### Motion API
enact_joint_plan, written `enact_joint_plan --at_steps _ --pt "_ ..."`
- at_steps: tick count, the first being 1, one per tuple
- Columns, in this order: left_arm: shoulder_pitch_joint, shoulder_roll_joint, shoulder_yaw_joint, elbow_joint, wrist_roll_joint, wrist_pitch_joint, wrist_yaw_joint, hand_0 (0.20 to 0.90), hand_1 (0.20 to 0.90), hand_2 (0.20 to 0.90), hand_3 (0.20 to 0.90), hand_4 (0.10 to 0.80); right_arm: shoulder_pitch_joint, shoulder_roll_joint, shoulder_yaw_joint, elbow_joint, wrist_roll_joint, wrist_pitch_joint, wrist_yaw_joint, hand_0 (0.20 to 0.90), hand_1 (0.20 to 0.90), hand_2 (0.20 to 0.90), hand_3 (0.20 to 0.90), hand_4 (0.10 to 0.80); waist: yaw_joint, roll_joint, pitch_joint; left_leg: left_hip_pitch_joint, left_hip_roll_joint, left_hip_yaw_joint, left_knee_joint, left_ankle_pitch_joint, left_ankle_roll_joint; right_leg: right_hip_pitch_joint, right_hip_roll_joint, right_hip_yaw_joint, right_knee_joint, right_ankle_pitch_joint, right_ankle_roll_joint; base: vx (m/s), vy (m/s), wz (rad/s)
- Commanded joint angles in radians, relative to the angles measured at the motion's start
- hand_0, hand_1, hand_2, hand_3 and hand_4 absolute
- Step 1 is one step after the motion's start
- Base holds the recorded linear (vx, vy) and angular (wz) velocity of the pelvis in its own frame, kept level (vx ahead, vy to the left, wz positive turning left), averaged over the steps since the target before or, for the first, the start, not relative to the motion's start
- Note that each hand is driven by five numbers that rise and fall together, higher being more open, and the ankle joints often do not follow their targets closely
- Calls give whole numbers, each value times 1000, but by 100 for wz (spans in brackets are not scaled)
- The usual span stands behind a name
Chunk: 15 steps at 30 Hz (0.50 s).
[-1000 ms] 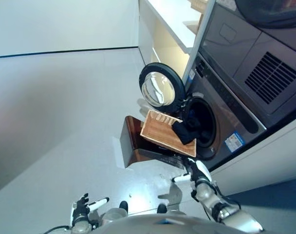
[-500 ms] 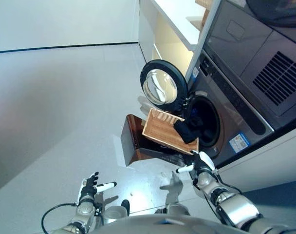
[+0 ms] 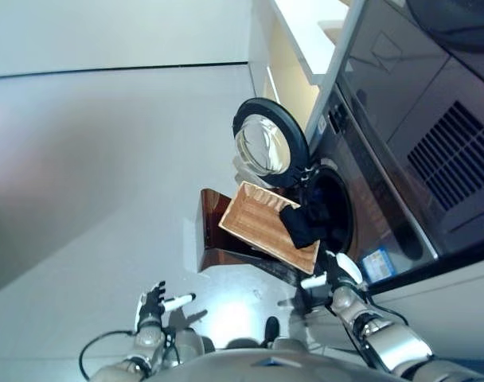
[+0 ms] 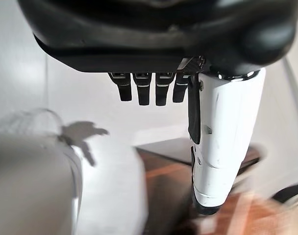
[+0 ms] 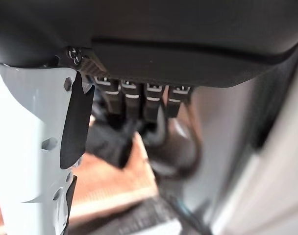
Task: Pick up the clothes and place them into the washing machine
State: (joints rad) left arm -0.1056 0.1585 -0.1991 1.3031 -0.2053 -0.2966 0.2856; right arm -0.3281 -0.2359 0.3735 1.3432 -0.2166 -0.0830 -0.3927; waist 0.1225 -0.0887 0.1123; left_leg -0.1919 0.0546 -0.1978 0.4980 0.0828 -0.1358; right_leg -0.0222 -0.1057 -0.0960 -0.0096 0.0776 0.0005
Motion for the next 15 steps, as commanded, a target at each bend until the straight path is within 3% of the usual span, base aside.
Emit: enact_joint_plan --at_steps 1,3,4,5,6,9,12,13,15 --pt "3 22 -26 -9 22 -38 28 900 900 900 900 800 -102 -53 12 -13 29 -30 -66 900 900 900 900 800 -3 -4 4 -46 -32 81 -89 -63 100 -12 11 21 6 -23 31 127 -31 -8" --pt "4 24 -27 -6 26 -35 31 900 900 900 900 800 -103 -55 12 -14 33 -32 -67 900 900 900 900 800 1 0 6 -41 -16 100 -184 -60 96 -2 16 23 5 -35 38 146 16 4" --pt "3 27 -27 1 27 -33 35 900 900 900 900 800 -104 -56 14 -16 37 -33 -70 900 900 900 900 800 3 10 3 -34 6 111 -300 -26 81 9 29 26 -1 -44 43 329 141 16" --pt "-6 31 -35 9 32 -27 41 900 900 900 900 800 -102 -64 17 -16 44 -34 -77 900 900 900 900 800 8 37 -4 -66 57 147 -470 68 57 34 46 26 -14 -64 54 337 183 13" --pt "-15 31 -39 9 35 -23 42 900 900 900 900 800 -99 -70 12 -16 54 -35 -78 900 900 900 900 800 11 47 -6 -72 62 175 -525 94 48 51 49 27 -23 -75 60 317 201 16" --pt "-14 32 -40 14 47 -20 42 900 900 900 900 800 -98 -75 3 -11 56 -32 -76 900 900 900 900 800 17 66 -26 -38 64 187 -543 101 47 86 39 27 -23 -106 78 209 150 -4" --pt "-17 40 -47 6 52 -24 41 900 900 900 900 800 -100 -71 -5 -10 62 -32 -77 900 900 900 900 800 23 62 -36 -23 51 195 -526 83 54 94 15 29 -11 -117 87 246 184 -76" --pt "-21 58 -46 -3 62 -24 38 900 900 900 900 800 -102 -68 -15 -1 64 -27 -73 900 900 900 900 800 36 49 -40 -19 30 222 -480 40 79 86 -20 30 75 -128 109 232 178 -63" --pt "-28 77 -48 -23 73 -25 39 900 900 900 900 800 -107 -62 -9 -4 60 -26 -71 900 900 900 900 800 47 46 -20 -11 20 242 -451 4 109 11 -34 43 234 -98 128 142 221 -38"
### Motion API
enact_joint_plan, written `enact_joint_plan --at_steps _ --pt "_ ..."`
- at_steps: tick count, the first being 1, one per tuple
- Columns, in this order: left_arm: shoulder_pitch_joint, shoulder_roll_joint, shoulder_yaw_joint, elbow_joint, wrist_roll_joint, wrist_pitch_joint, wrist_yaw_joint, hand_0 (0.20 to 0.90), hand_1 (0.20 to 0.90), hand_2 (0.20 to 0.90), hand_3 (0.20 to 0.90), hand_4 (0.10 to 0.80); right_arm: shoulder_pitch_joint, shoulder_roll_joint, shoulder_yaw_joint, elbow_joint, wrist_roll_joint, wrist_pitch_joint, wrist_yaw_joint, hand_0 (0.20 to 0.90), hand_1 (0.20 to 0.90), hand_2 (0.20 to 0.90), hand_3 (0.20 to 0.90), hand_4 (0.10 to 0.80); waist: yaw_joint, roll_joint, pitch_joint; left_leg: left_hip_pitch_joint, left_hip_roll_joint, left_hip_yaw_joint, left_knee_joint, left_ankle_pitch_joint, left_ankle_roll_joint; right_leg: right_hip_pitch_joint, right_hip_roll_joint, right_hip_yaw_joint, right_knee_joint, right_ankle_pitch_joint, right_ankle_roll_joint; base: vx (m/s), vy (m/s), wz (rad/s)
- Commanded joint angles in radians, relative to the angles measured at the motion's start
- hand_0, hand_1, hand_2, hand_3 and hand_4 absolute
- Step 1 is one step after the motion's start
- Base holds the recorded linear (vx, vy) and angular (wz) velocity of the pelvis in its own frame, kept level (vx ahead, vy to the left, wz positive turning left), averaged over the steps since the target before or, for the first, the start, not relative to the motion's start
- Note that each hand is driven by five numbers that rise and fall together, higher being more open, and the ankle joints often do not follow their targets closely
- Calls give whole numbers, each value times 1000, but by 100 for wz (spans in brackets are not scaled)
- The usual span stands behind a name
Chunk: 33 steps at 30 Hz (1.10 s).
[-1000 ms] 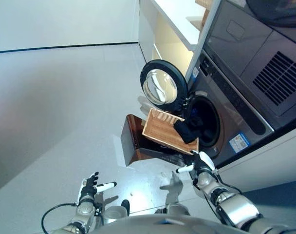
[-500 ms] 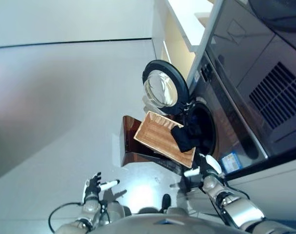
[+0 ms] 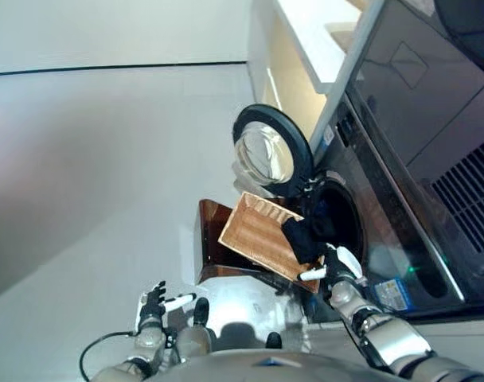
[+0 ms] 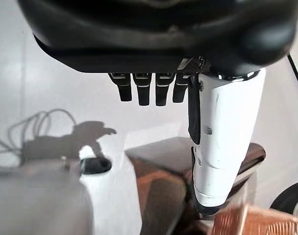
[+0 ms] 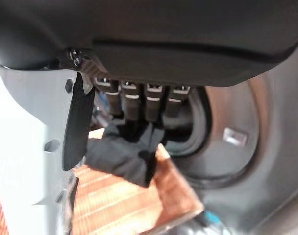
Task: Pick up the clothes and place them into the washing machine
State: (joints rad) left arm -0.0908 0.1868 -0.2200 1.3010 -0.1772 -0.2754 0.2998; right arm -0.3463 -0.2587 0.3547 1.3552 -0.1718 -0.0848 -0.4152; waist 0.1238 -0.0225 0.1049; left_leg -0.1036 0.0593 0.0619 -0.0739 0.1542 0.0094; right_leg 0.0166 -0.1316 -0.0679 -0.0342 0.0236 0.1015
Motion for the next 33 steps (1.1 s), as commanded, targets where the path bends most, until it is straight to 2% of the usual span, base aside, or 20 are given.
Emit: enact_joint_plan --at_steps 1,3,4,5,6,7,9,10,12,13,17,21,26,32,33 --pt "-74 73 -43 -40 49 -51 29 900 900 900 900 800 -135 -38 28 -11 16 -22 -54 900 900 900 900 800 33 -4 39 -101 16 -19 143 -73 -22 -150 15 22 396 -4 33 -30 155 -37" --pt "-93 83 -55 -57 48 -54 30 900 900 900 900 800 -172 -45 40 -8 19 -20 -60 900 900 900 900 800 30 4 62 -105 13 -22 144 -75 -21 -209 24 9 415 -4 24 -116 108 -32" --pt "-110 91 -71 -65 46 -61 34 900 900 900 900 800 -213 -53 48 -2 19 -14 -69 900 900 900 900 800 27 7 84 -108 5 -15 139 -80 -21 -255 12 -28 374 0 12 -110 77 -11" --pt "-110 91 -71 -65 46 -61 34 900 900 900 900 800 -213 -53 48 -2 19 -14 -69 900 900 900 900 800 27 7 84 -108 4 -15 139 -80 -21 -255 12 -29 374 0 12 -74 39 -8" --pt "-125 95 -87 -74 39 -68 37 900 900 900 900 800 -253 -63 52 10 20 -8 -72 900 900 900 900 800 28 4 96 -109 -2 -4 132 -86 -30 -266 -20 -90 277 22 2 101 -49 -18" --pt "-117 82 -103 -110 38 -75 28 900 900 900 900 800 -260 -74 52 27 15 5 -77 900 900 900 900 800 23 -8 91 -102 -15 1 133 -107 -36 -222 -43 -76 141 48 9 99 -49 -11" --pt "-118 82 -102 -110 38 -75 28 900 900 900 900 800 -260 -74 52 28 15 5 -77 900 900 900 900 800 23 -9 89 -106 -15 1 132 -105 -36 -225 -43 -76 140 50 9 70 -20 20" --pt "-121 81 -145 -136 55 -86 31 900 900 900 900 800 -296 -85 52 41 12 8 -90 900 900 900 900 800 24 -4 98 -116 -21 -2 121 -97 -34 -228 -32 -35 129 59 7 1 19 18" --pt "-126 65 -173 -155 57 -90 34 900 900 900 900 800 -342 -104 59 53 6 16 -99 900 900 900 900 800 25 4 107 -135 -22 3 111 -94 -38 -248 -48 -78 121 66 13 -68 -3 -6" --pt "-140 56 -196 -204 32 -104 41 900 900 900 900 800 -392 -122 69 58 8 20 -116 900 900 900 900 800 19 23 135 -180 -25 -11 118 -84 -42 -287 -49 -91 133 69 9 -132 -19 -2" --pt "-139 45 -218 -284 9 -119 52 900 900 900 900 800 -458 -150 91 65 1 26 -141 900 900 900 900 800 26 47 176 -257 -32 -31 146 -76 -45 -350 -54 -102 156 63 4 -74 -9 24" --pt "-135 59 -251 -381 11 -137 68 900 900 900 900 800 -534 -184 124 62 -15 33 -182 900 900 900 900 800 30 66 225 -329 -29 -28 166 -68 -51 -423 -58 -103 175 66 2 -60 6 5" --pt "-120 78 -233 -486 -23 -154 78 900 900 900 900 800 -610 -234 145 58 0 31 -192 900 900 900 900 800 35 84 265 -409 -26 -25 196 -66 -58 -504 -62 -96 200 69 1 -43 18 2" --pt "-119 101 -176 -637 -75 -179 111 900 900 900 900 800 -716 -288 160 61 33 38 -227 900 900 900 900 800 38 98 293 -516 -29 -28 240 -70 -63 -611 -66 -79 247 62 -6 -24 14 2" --pt "-117 113 -156 -707 -67 -187 130 900 900 900 900 800 -743 -302 170 64 41 39 -239 900 900 900 900 800 39 104 298 -548 -33 -28 251 -73 -64 -641 -68 -74 261 57 -8 0 0 0"
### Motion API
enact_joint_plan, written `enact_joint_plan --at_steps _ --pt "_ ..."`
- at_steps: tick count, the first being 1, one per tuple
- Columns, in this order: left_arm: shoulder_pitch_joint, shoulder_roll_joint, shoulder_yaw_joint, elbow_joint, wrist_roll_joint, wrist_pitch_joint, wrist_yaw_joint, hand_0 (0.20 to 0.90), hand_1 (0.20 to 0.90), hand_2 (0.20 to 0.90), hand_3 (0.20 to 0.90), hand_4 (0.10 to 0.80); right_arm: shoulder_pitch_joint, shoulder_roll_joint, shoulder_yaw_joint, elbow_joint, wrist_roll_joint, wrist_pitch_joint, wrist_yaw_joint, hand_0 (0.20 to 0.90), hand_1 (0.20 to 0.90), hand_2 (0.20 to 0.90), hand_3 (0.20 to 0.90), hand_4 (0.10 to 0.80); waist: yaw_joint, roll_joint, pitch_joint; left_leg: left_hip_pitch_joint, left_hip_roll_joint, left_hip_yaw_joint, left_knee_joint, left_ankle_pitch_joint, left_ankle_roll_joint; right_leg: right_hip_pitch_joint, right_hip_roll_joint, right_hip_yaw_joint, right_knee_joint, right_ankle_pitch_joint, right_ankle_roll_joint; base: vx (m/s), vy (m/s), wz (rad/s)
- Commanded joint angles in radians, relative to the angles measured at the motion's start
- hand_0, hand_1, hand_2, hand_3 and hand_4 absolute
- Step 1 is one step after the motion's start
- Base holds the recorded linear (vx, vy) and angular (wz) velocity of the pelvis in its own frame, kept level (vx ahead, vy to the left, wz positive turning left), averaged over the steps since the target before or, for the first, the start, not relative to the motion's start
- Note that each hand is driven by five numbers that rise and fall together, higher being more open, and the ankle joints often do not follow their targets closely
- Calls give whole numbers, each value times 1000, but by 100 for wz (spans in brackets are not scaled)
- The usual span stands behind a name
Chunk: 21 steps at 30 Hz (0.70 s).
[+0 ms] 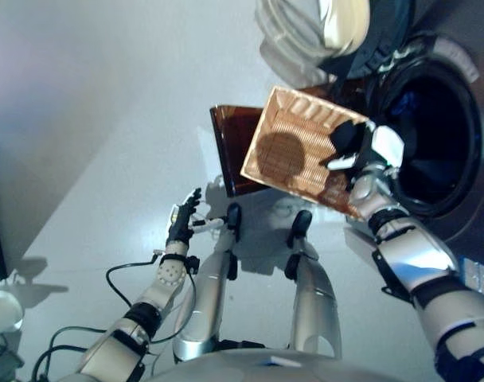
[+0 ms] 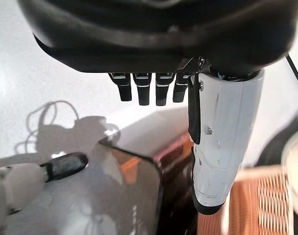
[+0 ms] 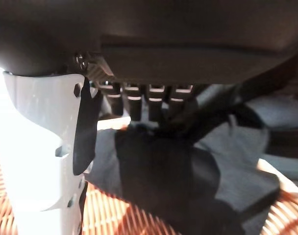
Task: Pick up the clothes and place them into the washing machine
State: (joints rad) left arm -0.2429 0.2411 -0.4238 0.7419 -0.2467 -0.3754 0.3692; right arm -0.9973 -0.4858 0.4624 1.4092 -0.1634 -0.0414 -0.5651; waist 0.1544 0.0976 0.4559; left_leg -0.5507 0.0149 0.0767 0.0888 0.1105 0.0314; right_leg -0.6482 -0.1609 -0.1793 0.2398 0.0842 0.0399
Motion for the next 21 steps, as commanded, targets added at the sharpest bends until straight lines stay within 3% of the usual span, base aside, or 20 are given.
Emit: enact_joint_plan --at_steps 1,7,10,11,12,21 --pt "36 59 48 -149 2 -87 60 900 900 900 900 800 -92 -75 62 10 32 -4 -89 900 900 900 900 800 8 -16 -53 -101 11 -43 89 -29 -86 22 -39 37 -13 -3 54 0 0 0" --pt "48 75 98 -294 9 -109 93 900 900 900 900 800 -163 -127 118 37 -1 12 -106 900 900 900 900 800 18 5 -47 -198 2 -50 106 -31 -84 -79 -44 45 20 -7 50 -10 17 4" --pt "43 65 103 -288 10 -104 100 900 900 900 900 800 -168 -124 133 46 -29 21 -106 900 900 900 900 800 17 9 -45 -218 0 -49 101 -25 -84 -104 -44 48 23 -7 49 41 11 5" --pt "42 63 100 -282 8 -104 101 900 900 900 900 800 -169 -124 138 55 -34 24 -105 900 900 900 900 800 19 11 -49 -209 0 -57 99 -53 -91 -101 -44 57 30 -35 57 16 20 4" --pt "40 63 100 -282 8 -105 101 900 900 900 900 800 -170 -124 138 55 -34 24 -106 900 900 900 900 800 18 12 -44 -222 0 -51 98 -24 -84 -110 -45 51 23 -7 49 0 0 0" --pt "29 57 75 -271 31 -95 125 900 900 900 900 800 -153 -97 157 71 -113 62 -129 900 900 900 900 800 18 28 -32 -230 -9 -50 79 -9 -84 -128 -45 59 15 -1 47 -2 14 -3"
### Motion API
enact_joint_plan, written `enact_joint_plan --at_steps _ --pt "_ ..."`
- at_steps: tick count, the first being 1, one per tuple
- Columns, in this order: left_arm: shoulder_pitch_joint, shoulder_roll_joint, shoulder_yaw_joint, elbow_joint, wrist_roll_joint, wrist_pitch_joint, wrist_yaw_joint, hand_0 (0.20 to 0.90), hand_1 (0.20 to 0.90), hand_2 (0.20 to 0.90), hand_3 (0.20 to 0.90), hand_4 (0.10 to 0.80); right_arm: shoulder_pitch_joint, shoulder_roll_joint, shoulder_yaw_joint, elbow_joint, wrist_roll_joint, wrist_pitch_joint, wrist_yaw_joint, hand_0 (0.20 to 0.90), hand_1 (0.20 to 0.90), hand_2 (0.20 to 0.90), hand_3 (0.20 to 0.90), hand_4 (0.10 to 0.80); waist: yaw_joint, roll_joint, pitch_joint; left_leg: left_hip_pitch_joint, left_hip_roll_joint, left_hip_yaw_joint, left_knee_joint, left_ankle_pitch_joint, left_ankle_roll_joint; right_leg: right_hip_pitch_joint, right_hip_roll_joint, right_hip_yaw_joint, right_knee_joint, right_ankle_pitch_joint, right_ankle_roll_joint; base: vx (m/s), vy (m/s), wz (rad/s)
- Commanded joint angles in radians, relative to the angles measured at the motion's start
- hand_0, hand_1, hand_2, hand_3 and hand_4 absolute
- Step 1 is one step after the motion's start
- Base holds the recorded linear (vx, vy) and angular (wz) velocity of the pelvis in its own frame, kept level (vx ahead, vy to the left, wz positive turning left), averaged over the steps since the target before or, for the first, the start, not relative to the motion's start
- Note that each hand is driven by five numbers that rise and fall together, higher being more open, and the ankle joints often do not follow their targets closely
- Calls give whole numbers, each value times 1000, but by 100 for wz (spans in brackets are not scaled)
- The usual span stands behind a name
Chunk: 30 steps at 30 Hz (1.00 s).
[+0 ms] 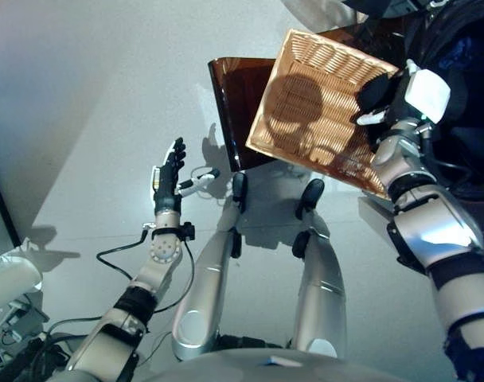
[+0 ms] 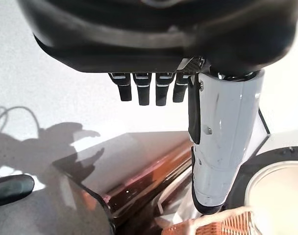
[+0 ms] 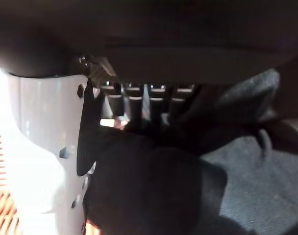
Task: Pick up the clothes and place them into the washing machine
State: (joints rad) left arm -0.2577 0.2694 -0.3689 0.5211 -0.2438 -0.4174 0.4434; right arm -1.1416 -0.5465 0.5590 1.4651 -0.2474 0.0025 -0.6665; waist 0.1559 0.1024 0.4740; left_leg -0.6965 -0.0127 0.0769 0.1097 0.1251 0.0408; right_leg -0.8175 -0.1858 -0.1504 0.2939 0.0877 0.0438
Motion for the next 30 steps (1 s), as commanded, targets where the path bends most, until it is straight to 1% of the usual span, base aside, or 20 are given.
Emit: enact_joint_plan --at_steps 1,4,8,13,20,25,30 --pt "34 29 19 -43 31 -53 60 900 900 900 900 800 -5 -24 55 14 -37 27 -39 900 900 900 900 800 13 24 -49 -83 17 -48 56 -23 -94 42 -21 32 -44 0 44 0 0 0" --pt "25 27 18 -38 35 -53 69 900 900 900 900 800 4 -11 48 5 -39 28 -47 900 900 900 900 800 11 24 -50 -77 16 -46 51 -22 -94 46 -20 33 -50 3 45 0 0 0" --pt "3 29 17 -22 44 -57 88 900 900 900 900 800 29 20 40 -38 -39 24 -68 900 900 900 900 800 -5 7 -47 -60 15 -44 48 -22 -97 65 -16 40 -68 14 46 -9 0 0" --pt "-2 26 22 -8 43 -60 99 900 900 900 900 800 42 39 24 -58 -16 13 -80 900 900 900 900 800 -15 -4 -46 -47 17 -42 39 -18 -100 83 -18 39 -86 26 49 -21 0 -3" --pt "-13 24 39 23 44 -69 121 900 900 900 900 800 73 51 -9 -120 12 -19 -117 900 900 900 900 800 -32 -32 -40 -21 23 -42 34 -15 -104 127 -12 32 -117 38 53 -8 -4 0" --pt "-15 23 46 24 38 -70 134 900 900 900 900 800 87 58 -41 -150 49 -36 -144 900 900 900 900 800 -39 -43 -40 -9 26 -42 36 -16 -104 144 -11 29 -123 38 52 0 0 0" --pt "-15 21 47 31 37 -70 136 900 900 900 900 800 103 67 -54 -132 62 -34 -149 900 900 900 900 800 -39 -48 -37 -1 27 -43 42 -21 -104 159 -9 27 -124 36 52 -1 -2 -1"
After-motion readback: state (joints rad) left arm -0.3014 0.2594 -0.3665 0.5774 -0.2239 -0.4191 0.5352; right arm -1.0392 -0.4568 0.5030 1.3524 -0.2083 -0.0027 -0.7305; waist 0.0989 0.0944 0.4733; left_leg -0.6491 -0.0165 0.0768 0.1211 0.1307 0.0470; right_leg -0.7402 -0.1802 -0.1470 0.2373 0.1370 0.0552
